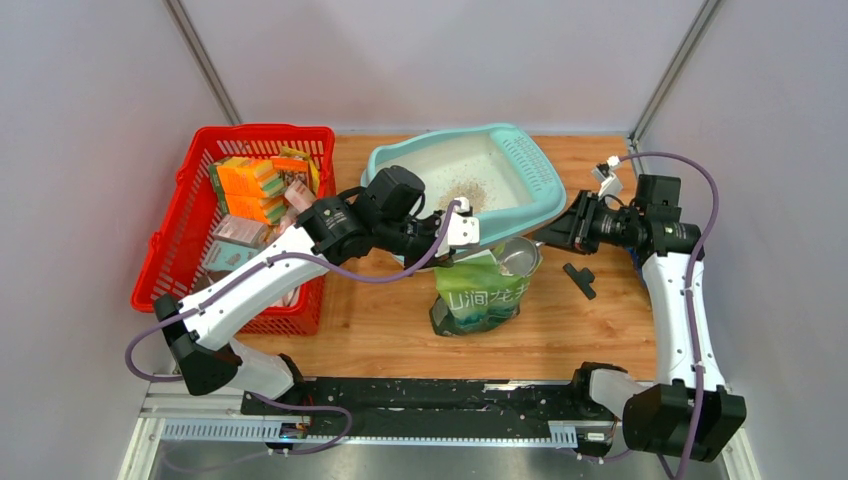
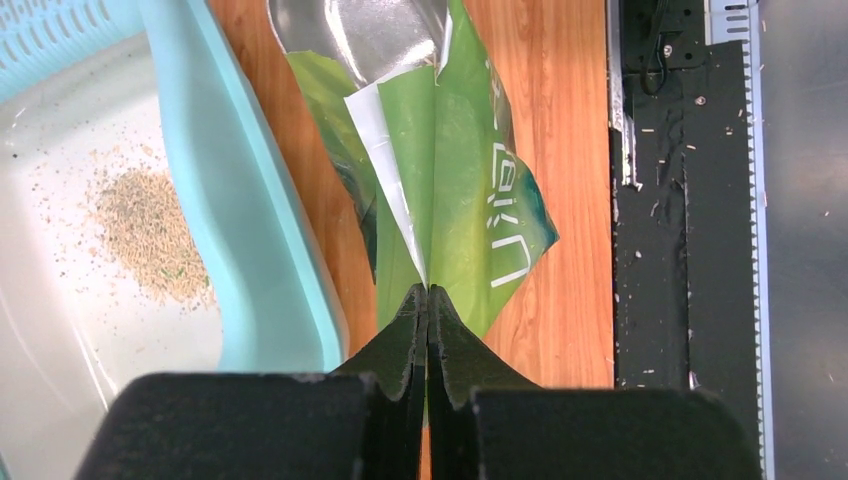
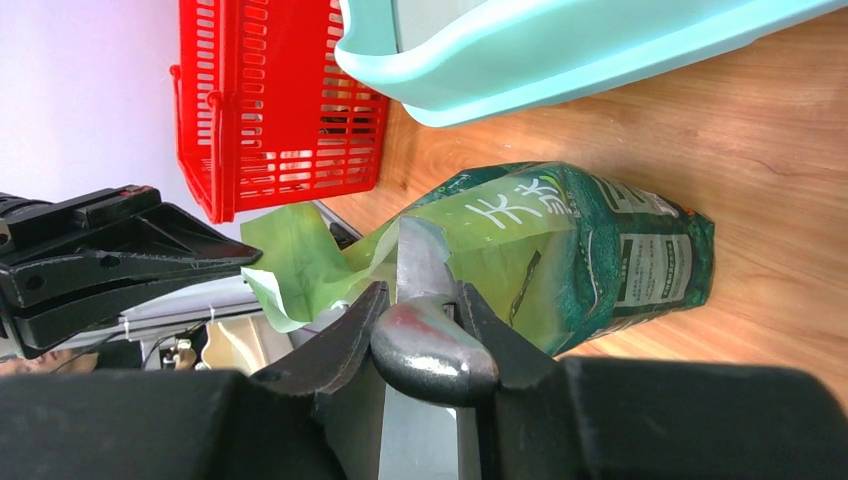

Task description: Fill the litter box with clean litter

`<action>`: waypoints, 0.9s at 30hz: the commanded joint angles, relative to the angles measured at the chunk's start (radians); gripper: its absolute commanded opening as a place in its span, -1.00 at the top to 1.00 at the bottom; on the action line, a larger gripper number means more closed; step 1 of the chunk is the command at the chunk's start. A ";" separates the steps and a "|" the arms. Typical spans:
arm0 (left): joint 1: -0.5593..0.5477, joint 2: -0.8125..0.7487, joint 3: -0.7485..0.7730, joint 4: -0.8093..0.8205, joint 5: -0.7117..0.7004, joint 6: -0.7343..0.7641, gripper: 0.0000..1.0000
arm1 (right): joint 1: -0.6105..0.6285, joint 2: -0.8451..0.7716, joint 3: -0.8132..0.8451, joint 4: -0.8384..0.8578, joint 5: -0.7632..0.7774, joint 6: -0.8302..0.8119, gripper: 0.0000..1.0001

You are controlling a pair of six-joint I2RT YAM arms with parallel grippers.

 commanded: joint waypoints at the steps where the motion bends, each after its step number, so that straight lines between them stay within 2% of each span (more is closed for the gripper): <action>1: 0.014 -0.028 0.040 -0.039 -0.007 0.025 1.00 | 0.011 -0.056 0.078 0.026 0.105 0.038 1.00; 3: 0.014 -0.027 0.040 -0.031 -0.002 0.026 1.00 | 0.050 -0.065 0.087 0.011 0.203 0.026 1.00; 9: 0.017 -0.022 0.043 -0.017 0.015 0.022 1.00 | 0.095 -0.090 0.119 0.011 0.272 0.041 1.00; 22: 0.020 -0.025 0.034 -0.033 -0.002 0.029 1.00 | 0.091 -0.038 0.212 -0.015 0.162 0.062 1.00; 27: 0.020 -0.033 0.028 -0.033 -0.005 0.026 1.00 | 0.065 -0.030 0.235 -0.063 0.145 0.015 1.00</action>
